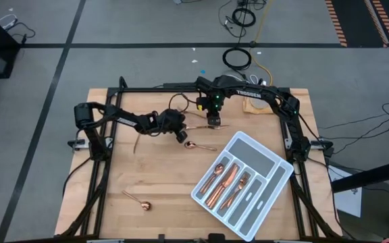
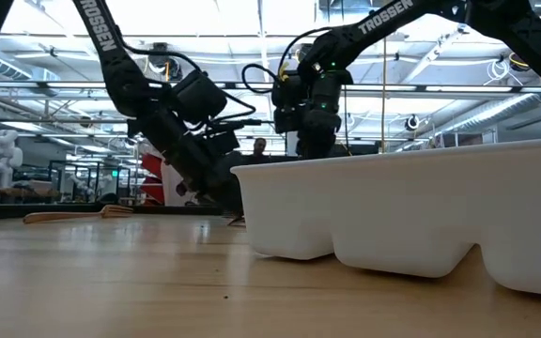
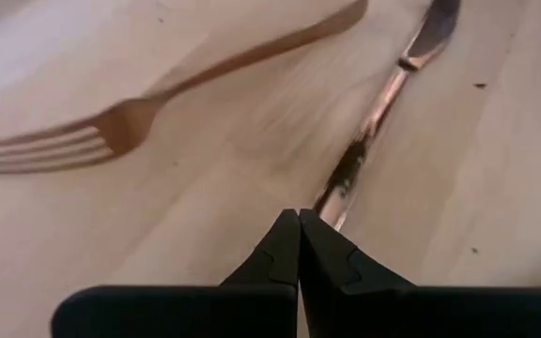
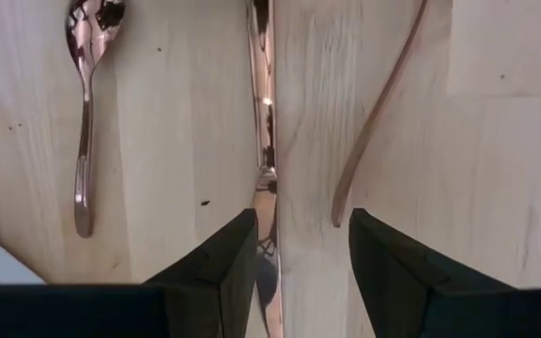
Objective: Sort silverware
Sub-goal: Put the gold spoon into the cutlery tray with the other gold spoon
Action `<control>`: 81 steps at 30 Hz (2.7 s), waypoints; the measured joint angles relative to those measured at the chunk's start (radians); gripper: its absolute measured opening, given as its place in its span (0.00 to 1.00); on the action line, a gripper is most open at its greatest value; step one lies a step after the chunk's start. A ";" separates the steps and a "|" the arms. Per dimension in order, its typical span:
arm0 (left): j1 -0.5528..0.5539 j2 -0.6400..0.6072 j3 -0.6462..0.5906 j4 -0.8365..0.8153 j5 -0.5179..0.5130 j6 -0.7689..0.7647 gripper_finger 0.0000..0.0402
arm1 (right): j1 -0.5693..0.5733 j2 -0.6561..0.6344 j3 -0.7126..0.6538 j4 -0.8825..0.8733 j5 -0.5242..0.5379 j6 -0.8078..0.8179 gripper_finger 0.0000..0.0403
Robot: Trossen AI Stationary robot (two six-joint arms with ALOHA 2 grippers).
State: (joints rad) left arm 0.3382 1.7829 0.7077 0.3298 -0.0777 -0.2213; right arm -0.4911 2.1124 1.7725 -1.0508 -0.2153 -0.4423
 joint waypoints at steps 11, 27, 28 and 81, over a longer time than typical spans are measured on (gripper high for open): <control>-0.005 -0.004 -0.065 0.027 0.002 -0.034 0.00 | 0.000 0.000 0.000 0.035 0.000 0.001 0.39; -0.019 -0.057 -0.070 0.184 -0.027 -0.036 0.00 | 0.000 0.000 0.000 0.038 0.000 0.009 0.39; -0.019 -0.048 -0.071 0.186 -0.028 -0.036 0.00 | 0.000 0.000 0.000 0.039 0.000 0.008 0.39; -0.033 0.107 -0.075 0.194 0.015 -0.078 0.00 | 0.095 0.111 -0.094 0.196 0.161 0.060 0.63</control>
State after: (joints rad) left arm 0.3056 1.8900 0.6331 0.5240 -0.0628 -0.2996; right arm -0.3966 2.2238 1.6783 -0.8552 -0.0540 -0.3825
